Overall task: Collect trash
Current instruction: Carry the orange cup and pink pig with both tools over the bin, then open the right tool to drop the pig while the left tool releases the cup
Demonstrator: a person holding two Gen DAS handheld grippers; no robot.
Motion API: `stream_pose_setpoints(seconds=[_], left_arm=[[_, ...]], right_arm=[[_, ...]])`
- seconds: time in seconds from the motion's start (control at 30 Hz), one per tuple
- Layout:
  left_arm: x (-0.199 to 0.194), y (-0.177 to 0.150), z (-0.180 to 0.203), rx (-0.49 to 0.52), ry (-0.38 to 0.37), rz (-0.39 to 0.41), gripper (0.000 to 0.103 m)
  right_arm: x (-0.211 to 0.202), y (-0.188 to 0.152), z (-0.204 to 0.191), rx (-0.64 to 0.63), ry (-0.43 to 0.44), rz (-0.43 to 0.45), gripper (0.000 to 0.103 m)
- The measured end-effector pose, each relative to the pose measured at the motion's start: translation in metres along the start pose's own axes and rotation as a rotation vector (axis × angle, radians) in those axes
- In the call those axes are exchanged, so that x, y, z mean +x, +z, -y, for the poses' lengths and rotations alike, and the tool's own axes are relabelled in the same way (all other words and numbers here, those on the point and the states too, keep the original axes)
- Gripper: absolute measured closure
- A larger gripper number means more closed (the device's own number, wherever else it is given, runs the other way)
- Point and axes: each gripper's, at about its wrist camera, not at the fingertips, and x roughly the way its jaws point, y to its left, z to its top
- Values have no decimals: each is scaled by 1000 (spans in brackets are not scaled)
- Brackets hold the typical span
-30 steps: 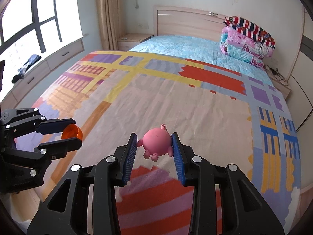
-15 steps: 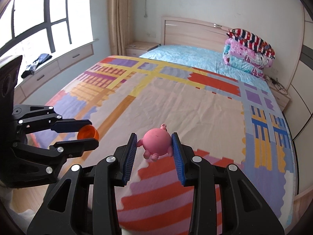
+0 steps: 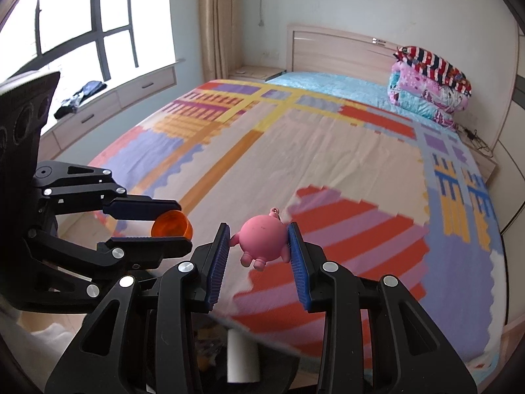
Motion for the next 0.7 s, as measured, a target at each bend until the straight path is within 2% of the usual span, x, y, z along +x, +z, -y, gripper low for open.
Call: stream_pose_setpoints(seconds=[0.17, 0.4, 0.7], left_arm=[[1, -19, 9, 3, -32, -29, 74], [6, -52, 22, 11, -64, -96, 74], [40, -92, 20, -34, -94, -213, 74]], right_arm=[[4, -22, -8, 4, 14, -33, 67], [6, -57, -16, 24, 81, -61, 67], [39, -104, -25, 59, 140, -186, 67]])
